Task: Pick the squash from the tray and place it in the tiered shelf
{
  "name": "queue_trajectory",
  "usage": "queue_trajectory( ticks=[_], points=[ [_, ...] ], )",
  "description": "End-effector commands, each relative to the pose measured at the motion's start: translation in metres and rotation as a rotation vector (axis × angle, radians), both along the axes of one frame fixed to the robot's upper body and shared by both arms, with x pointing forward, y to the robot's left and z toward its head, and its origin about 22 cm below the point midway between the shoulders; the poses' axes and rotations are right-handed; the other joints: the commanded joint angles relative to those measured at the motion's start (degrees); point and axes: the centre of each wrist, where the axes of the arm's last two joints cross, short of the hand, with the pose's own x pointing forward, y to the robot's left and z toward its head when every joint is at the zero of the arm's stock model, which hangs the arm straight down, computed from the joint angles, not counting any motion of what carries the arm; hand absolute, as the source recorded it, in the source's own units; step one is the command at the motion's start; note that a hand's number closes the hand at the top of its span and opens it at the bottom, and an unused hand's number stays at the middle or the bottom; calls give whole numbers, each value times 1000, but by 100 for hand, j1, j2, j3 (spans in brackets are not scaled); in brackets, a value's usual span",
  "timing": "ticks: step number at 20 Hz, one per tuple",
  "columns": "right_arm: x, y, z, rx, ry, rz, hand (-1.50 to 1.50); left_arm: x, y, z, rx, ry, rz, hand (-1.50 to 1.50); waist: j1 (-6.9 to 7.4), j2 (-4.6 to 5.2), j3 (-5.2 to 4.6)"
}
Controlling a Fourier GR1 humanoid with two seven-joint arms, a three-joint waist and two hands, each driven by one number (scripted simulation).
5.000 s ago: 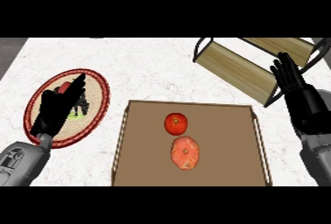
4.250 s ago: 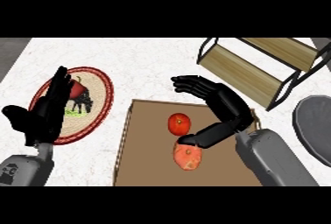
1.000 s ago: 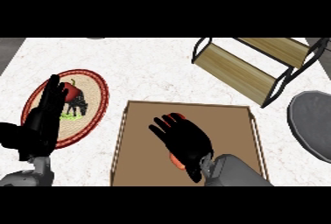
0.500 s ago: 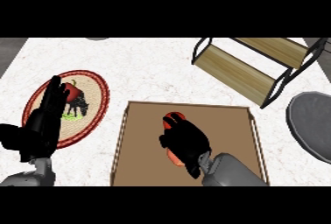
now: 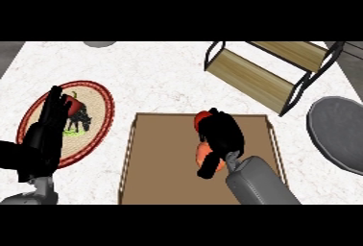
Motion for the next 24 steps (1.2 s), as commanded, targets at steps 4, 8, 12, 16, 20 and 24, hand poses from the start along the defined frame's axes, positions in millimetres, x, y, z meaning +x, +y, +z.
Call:
queue_trajectory(
  ticks=[4,8,12,16,20,24],
  points=[
    [28,-37,-4,34,30,-791,150,1,-1,1,16,2,-19,0,184,149,18],
    [42,-8,28,185,-29,-979,150,7,-14,9,-26,-11,-78,0,555,154,23],
    [48,32,78,267,-192,-994,150,20,-15,4,-6,-9,-87,0,507,135,7],
    [60,33,135,483,-379,-1034,150,15,-21,1,-9,-5,-73,0,517,99,6],
    [66,38,168,467,-545,-1104,150,16,-14,0,9,6,-52,0,374,51,-7],
    [72,37,189,399,-641,-1142,150,20,-10,1,11,8,-40,0,282,39,-6]
  ],
)
